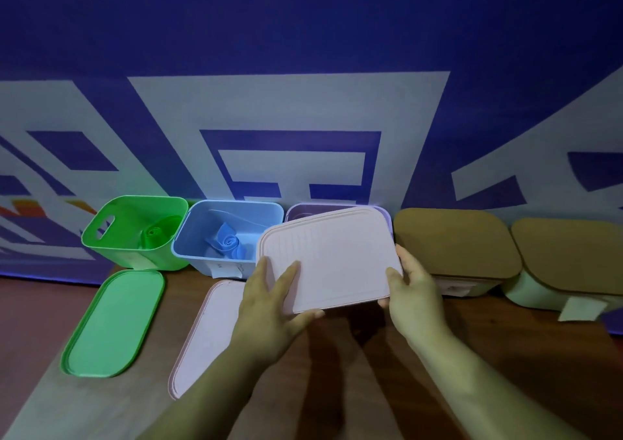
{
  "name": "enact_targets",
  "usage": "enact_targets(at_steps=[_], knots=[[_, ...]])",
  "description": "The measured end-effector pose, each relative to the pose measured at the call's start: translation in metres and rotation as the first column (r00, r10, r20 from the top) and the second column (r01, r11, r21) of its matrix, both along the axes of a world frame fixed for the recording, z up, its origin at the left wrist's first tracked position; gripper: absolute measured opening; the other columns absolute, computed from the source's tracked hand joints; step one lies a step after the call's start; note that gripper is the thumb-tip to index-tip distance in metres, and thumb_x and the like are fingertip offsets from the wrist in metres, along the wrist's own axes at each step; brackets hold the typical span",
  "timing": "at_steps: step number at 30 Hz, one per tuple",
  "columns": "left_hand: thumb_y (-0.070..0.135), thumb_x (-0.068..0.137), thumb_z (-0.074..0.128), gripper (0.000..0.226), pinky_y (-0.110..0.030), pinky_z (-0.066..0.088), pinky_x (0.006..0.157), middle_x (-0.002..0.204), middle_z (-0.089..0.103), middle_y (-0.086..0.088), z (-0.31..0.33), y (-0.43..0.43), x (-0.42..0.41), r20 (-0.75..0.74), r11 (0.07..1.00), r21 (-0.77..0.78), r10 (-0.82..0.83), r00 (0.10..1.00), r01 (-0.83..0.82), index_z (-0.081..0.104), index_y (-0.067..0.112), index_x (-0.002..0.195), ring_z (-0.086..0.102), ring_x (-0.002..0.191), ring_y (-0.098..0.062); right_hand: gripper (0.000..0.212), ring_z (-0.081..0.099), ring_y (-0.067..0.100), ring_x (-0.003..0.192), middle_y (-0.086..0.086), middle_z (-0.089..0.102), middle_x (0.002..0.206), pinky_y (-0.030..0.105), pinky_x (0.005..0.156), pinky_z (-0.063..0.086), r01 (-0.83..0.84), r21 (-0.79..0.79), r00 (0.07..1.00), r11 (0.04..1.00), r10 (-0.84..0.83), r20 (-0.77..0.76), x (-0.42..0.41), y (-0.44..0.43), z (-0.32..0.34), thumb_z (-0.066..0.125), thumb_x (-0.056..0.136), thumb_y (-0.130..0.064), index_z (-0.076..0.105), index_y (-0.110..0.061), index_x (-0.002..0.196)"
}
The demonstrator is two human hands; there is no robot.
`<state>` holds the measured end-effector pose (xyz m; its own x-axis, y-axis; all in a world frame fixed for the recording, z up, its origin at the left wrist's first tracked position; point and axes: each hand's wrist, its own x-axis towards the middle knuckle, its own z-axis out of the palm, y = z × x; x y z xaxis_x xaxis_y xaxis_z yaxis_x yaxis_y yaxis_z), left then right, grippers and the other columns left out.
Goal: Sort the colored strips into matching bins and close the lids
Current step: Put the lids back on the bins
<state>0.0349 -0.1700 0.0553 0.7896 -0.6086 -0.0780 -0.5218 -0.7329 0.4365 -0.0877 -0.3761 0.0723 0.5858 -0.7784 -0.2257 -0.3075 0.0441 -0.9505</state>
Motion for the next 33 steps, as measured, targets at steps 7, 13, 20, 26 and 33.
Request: enact_targets(at_steps=[7,13,20,26,33], knots=[[0.094,0.069,0.022,0.096,-0.05,0.025,0.12,0.164,0.004,0.0,-0.014,-0.038,0.06,0.116,0.988,0.145,-0.072,0.991,0.054,0.006,0.047,0.151,0.012,0.149,-0.03,0.068,0.035,0.022,0.139,0.0,0.024,0.159,0.027,0.104,0.034,-0.271,-0.382,0.919,0.883,0.119,-0.375,0.036,-0.021,-0.005,0.05,0.101,-0.029,0.013,-0.021,0.157],[0.089,0.074,0.028,0.092,-0.05,0.023,0.12,0.165,0.007,0.0,-0.033,-0.057,0.091,0.11,0.973,0.195,-0.151,0.982,0.127,0.01,0.045,0.152,0.013,0.15,-0.032,0.084,0.035,0.028,0.137,0.006,0.033,0.154,0.042,0.111,0.036,-0.487,-0.514,0.787,0.706,0.099,-0.609,0.049,-0.043,-0.033,0.054,0.088,-0.063,0.024,-0.021,0.154],[0.088,0.072,0.03,0.093,-0.048,0.023,0.118,0.163,0.019,-0.005,-0.045,-0.073,0.105,0.138,0.965,0.194,-0.206,0.969,0.178,0.024,0.041,0.152,0.019,0.148,-0.034,0.085,0.038,0.031,0.135,0.008,0.047,0.144,0.048,0.106,0.038,-0.569,-0.583,0.715,0.581,-0.002,-0.699,0.046,-0.056,-0.063,0.053,0.079,-0.074,0.039,-0.024,0.147],[0.093,0.07,0.018,0.098,-0.048,0.018,0.119,0.165,0.013,-0.004,-0.048,-0.077,0.101,0.133,0.963,0.209,-0.198,0.971,0.168,0.018,0.04,0.153,0.009,0.151,-0.035,0.084,0.036,0.031,0.138,0.008,0.042,0.148,0.048,0.107,0.037,-0.584,-0.577,0.694,0.572,-0.018,-0.72,0.047,-0.057,-0.068,0.052,0.081,-0.074,0.037,-0.025,0.148],[0.091,0.073,0.011,0.096,-0.053,0.007,0.121,0.166,0.005,-0.004,-0.054,-0.079,0.101,0.142,0.948,0.267,-0.217,0.966,0.174,0.009,0.04,0.154,-0.001,0.152,-0.033,0.08,0.032,0.03,0.143,0.007,0.035,0.157,0.048,0.107,0.037,-0.6,-0.582,0.68,0.549,-0.034,-0.733,0.046,-0.055,-0.07,0.051,0.081,-0.074,0.043,-0.024,0.145]])
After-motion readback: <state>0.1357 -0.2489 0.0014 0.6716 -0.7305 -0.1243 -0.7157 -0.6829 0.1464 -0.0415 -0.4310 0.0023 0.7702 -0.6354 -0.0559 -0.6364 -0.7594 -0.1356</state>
